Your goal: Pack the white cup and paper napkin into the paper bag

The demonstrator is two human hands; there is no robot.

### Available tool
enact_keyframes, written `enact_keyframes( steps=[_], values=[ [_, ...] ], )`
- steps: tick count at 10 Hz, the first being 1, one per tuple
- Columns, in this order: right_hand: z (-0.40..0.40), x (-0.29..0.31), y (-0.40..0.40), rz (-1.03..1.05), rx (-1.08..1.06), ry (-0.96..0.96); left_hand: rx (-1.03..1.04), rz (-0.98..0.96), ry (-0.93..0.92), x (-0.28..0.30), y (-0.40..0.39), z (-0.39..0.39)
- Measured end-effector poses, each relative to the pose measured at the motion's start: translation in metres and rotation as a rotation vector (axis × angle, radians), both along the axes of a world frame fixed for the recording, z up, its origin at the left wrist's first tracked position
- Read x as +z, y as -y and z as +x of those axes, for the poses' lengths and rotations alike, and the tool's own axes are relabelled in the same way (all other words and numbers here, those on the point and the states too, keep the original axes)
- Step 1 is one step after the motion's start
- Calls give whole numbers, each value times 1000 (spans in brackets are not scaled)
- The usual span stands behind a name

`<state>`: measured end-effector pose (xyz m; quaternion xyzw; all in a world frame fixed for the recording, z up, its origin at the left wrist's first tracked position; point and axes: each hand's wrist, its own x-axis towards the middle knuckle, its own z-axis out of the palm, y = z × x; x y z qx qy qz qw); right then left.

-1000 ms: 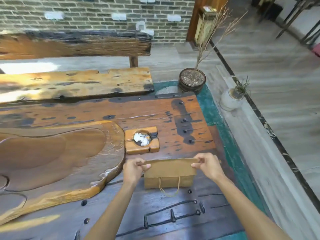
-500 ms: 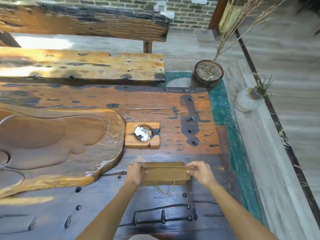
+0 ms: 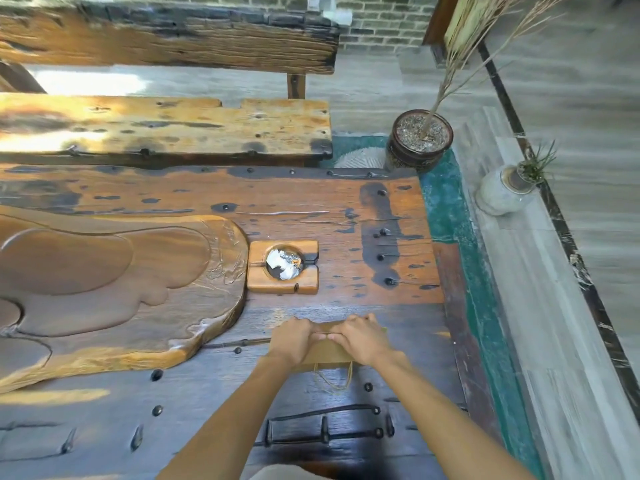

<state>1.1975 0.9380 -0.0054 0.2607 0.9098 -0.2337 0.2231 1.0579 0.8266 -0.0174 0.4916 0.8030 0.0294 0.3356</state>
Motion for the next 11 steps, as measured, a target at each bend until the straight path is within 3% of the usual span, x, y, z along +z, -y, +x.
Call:
enact_keyframes(
  steps=[2, 6, 9, 11],
  values=[
    [11, -3, -12, 46, -14, 48, -59, 7, -94, 1, 10, -5],
    [57, 0, -25, 27, -124, 10, 62, 51, 223, 2, 18, -22],
    [71, 19, -14, -27, -260, -7, 136, 205, 108, 11, 36, -24],
    [70, 30, -8, 215, -316, -208, 141, 384, -184, 21, 42, -18]
  ],
)
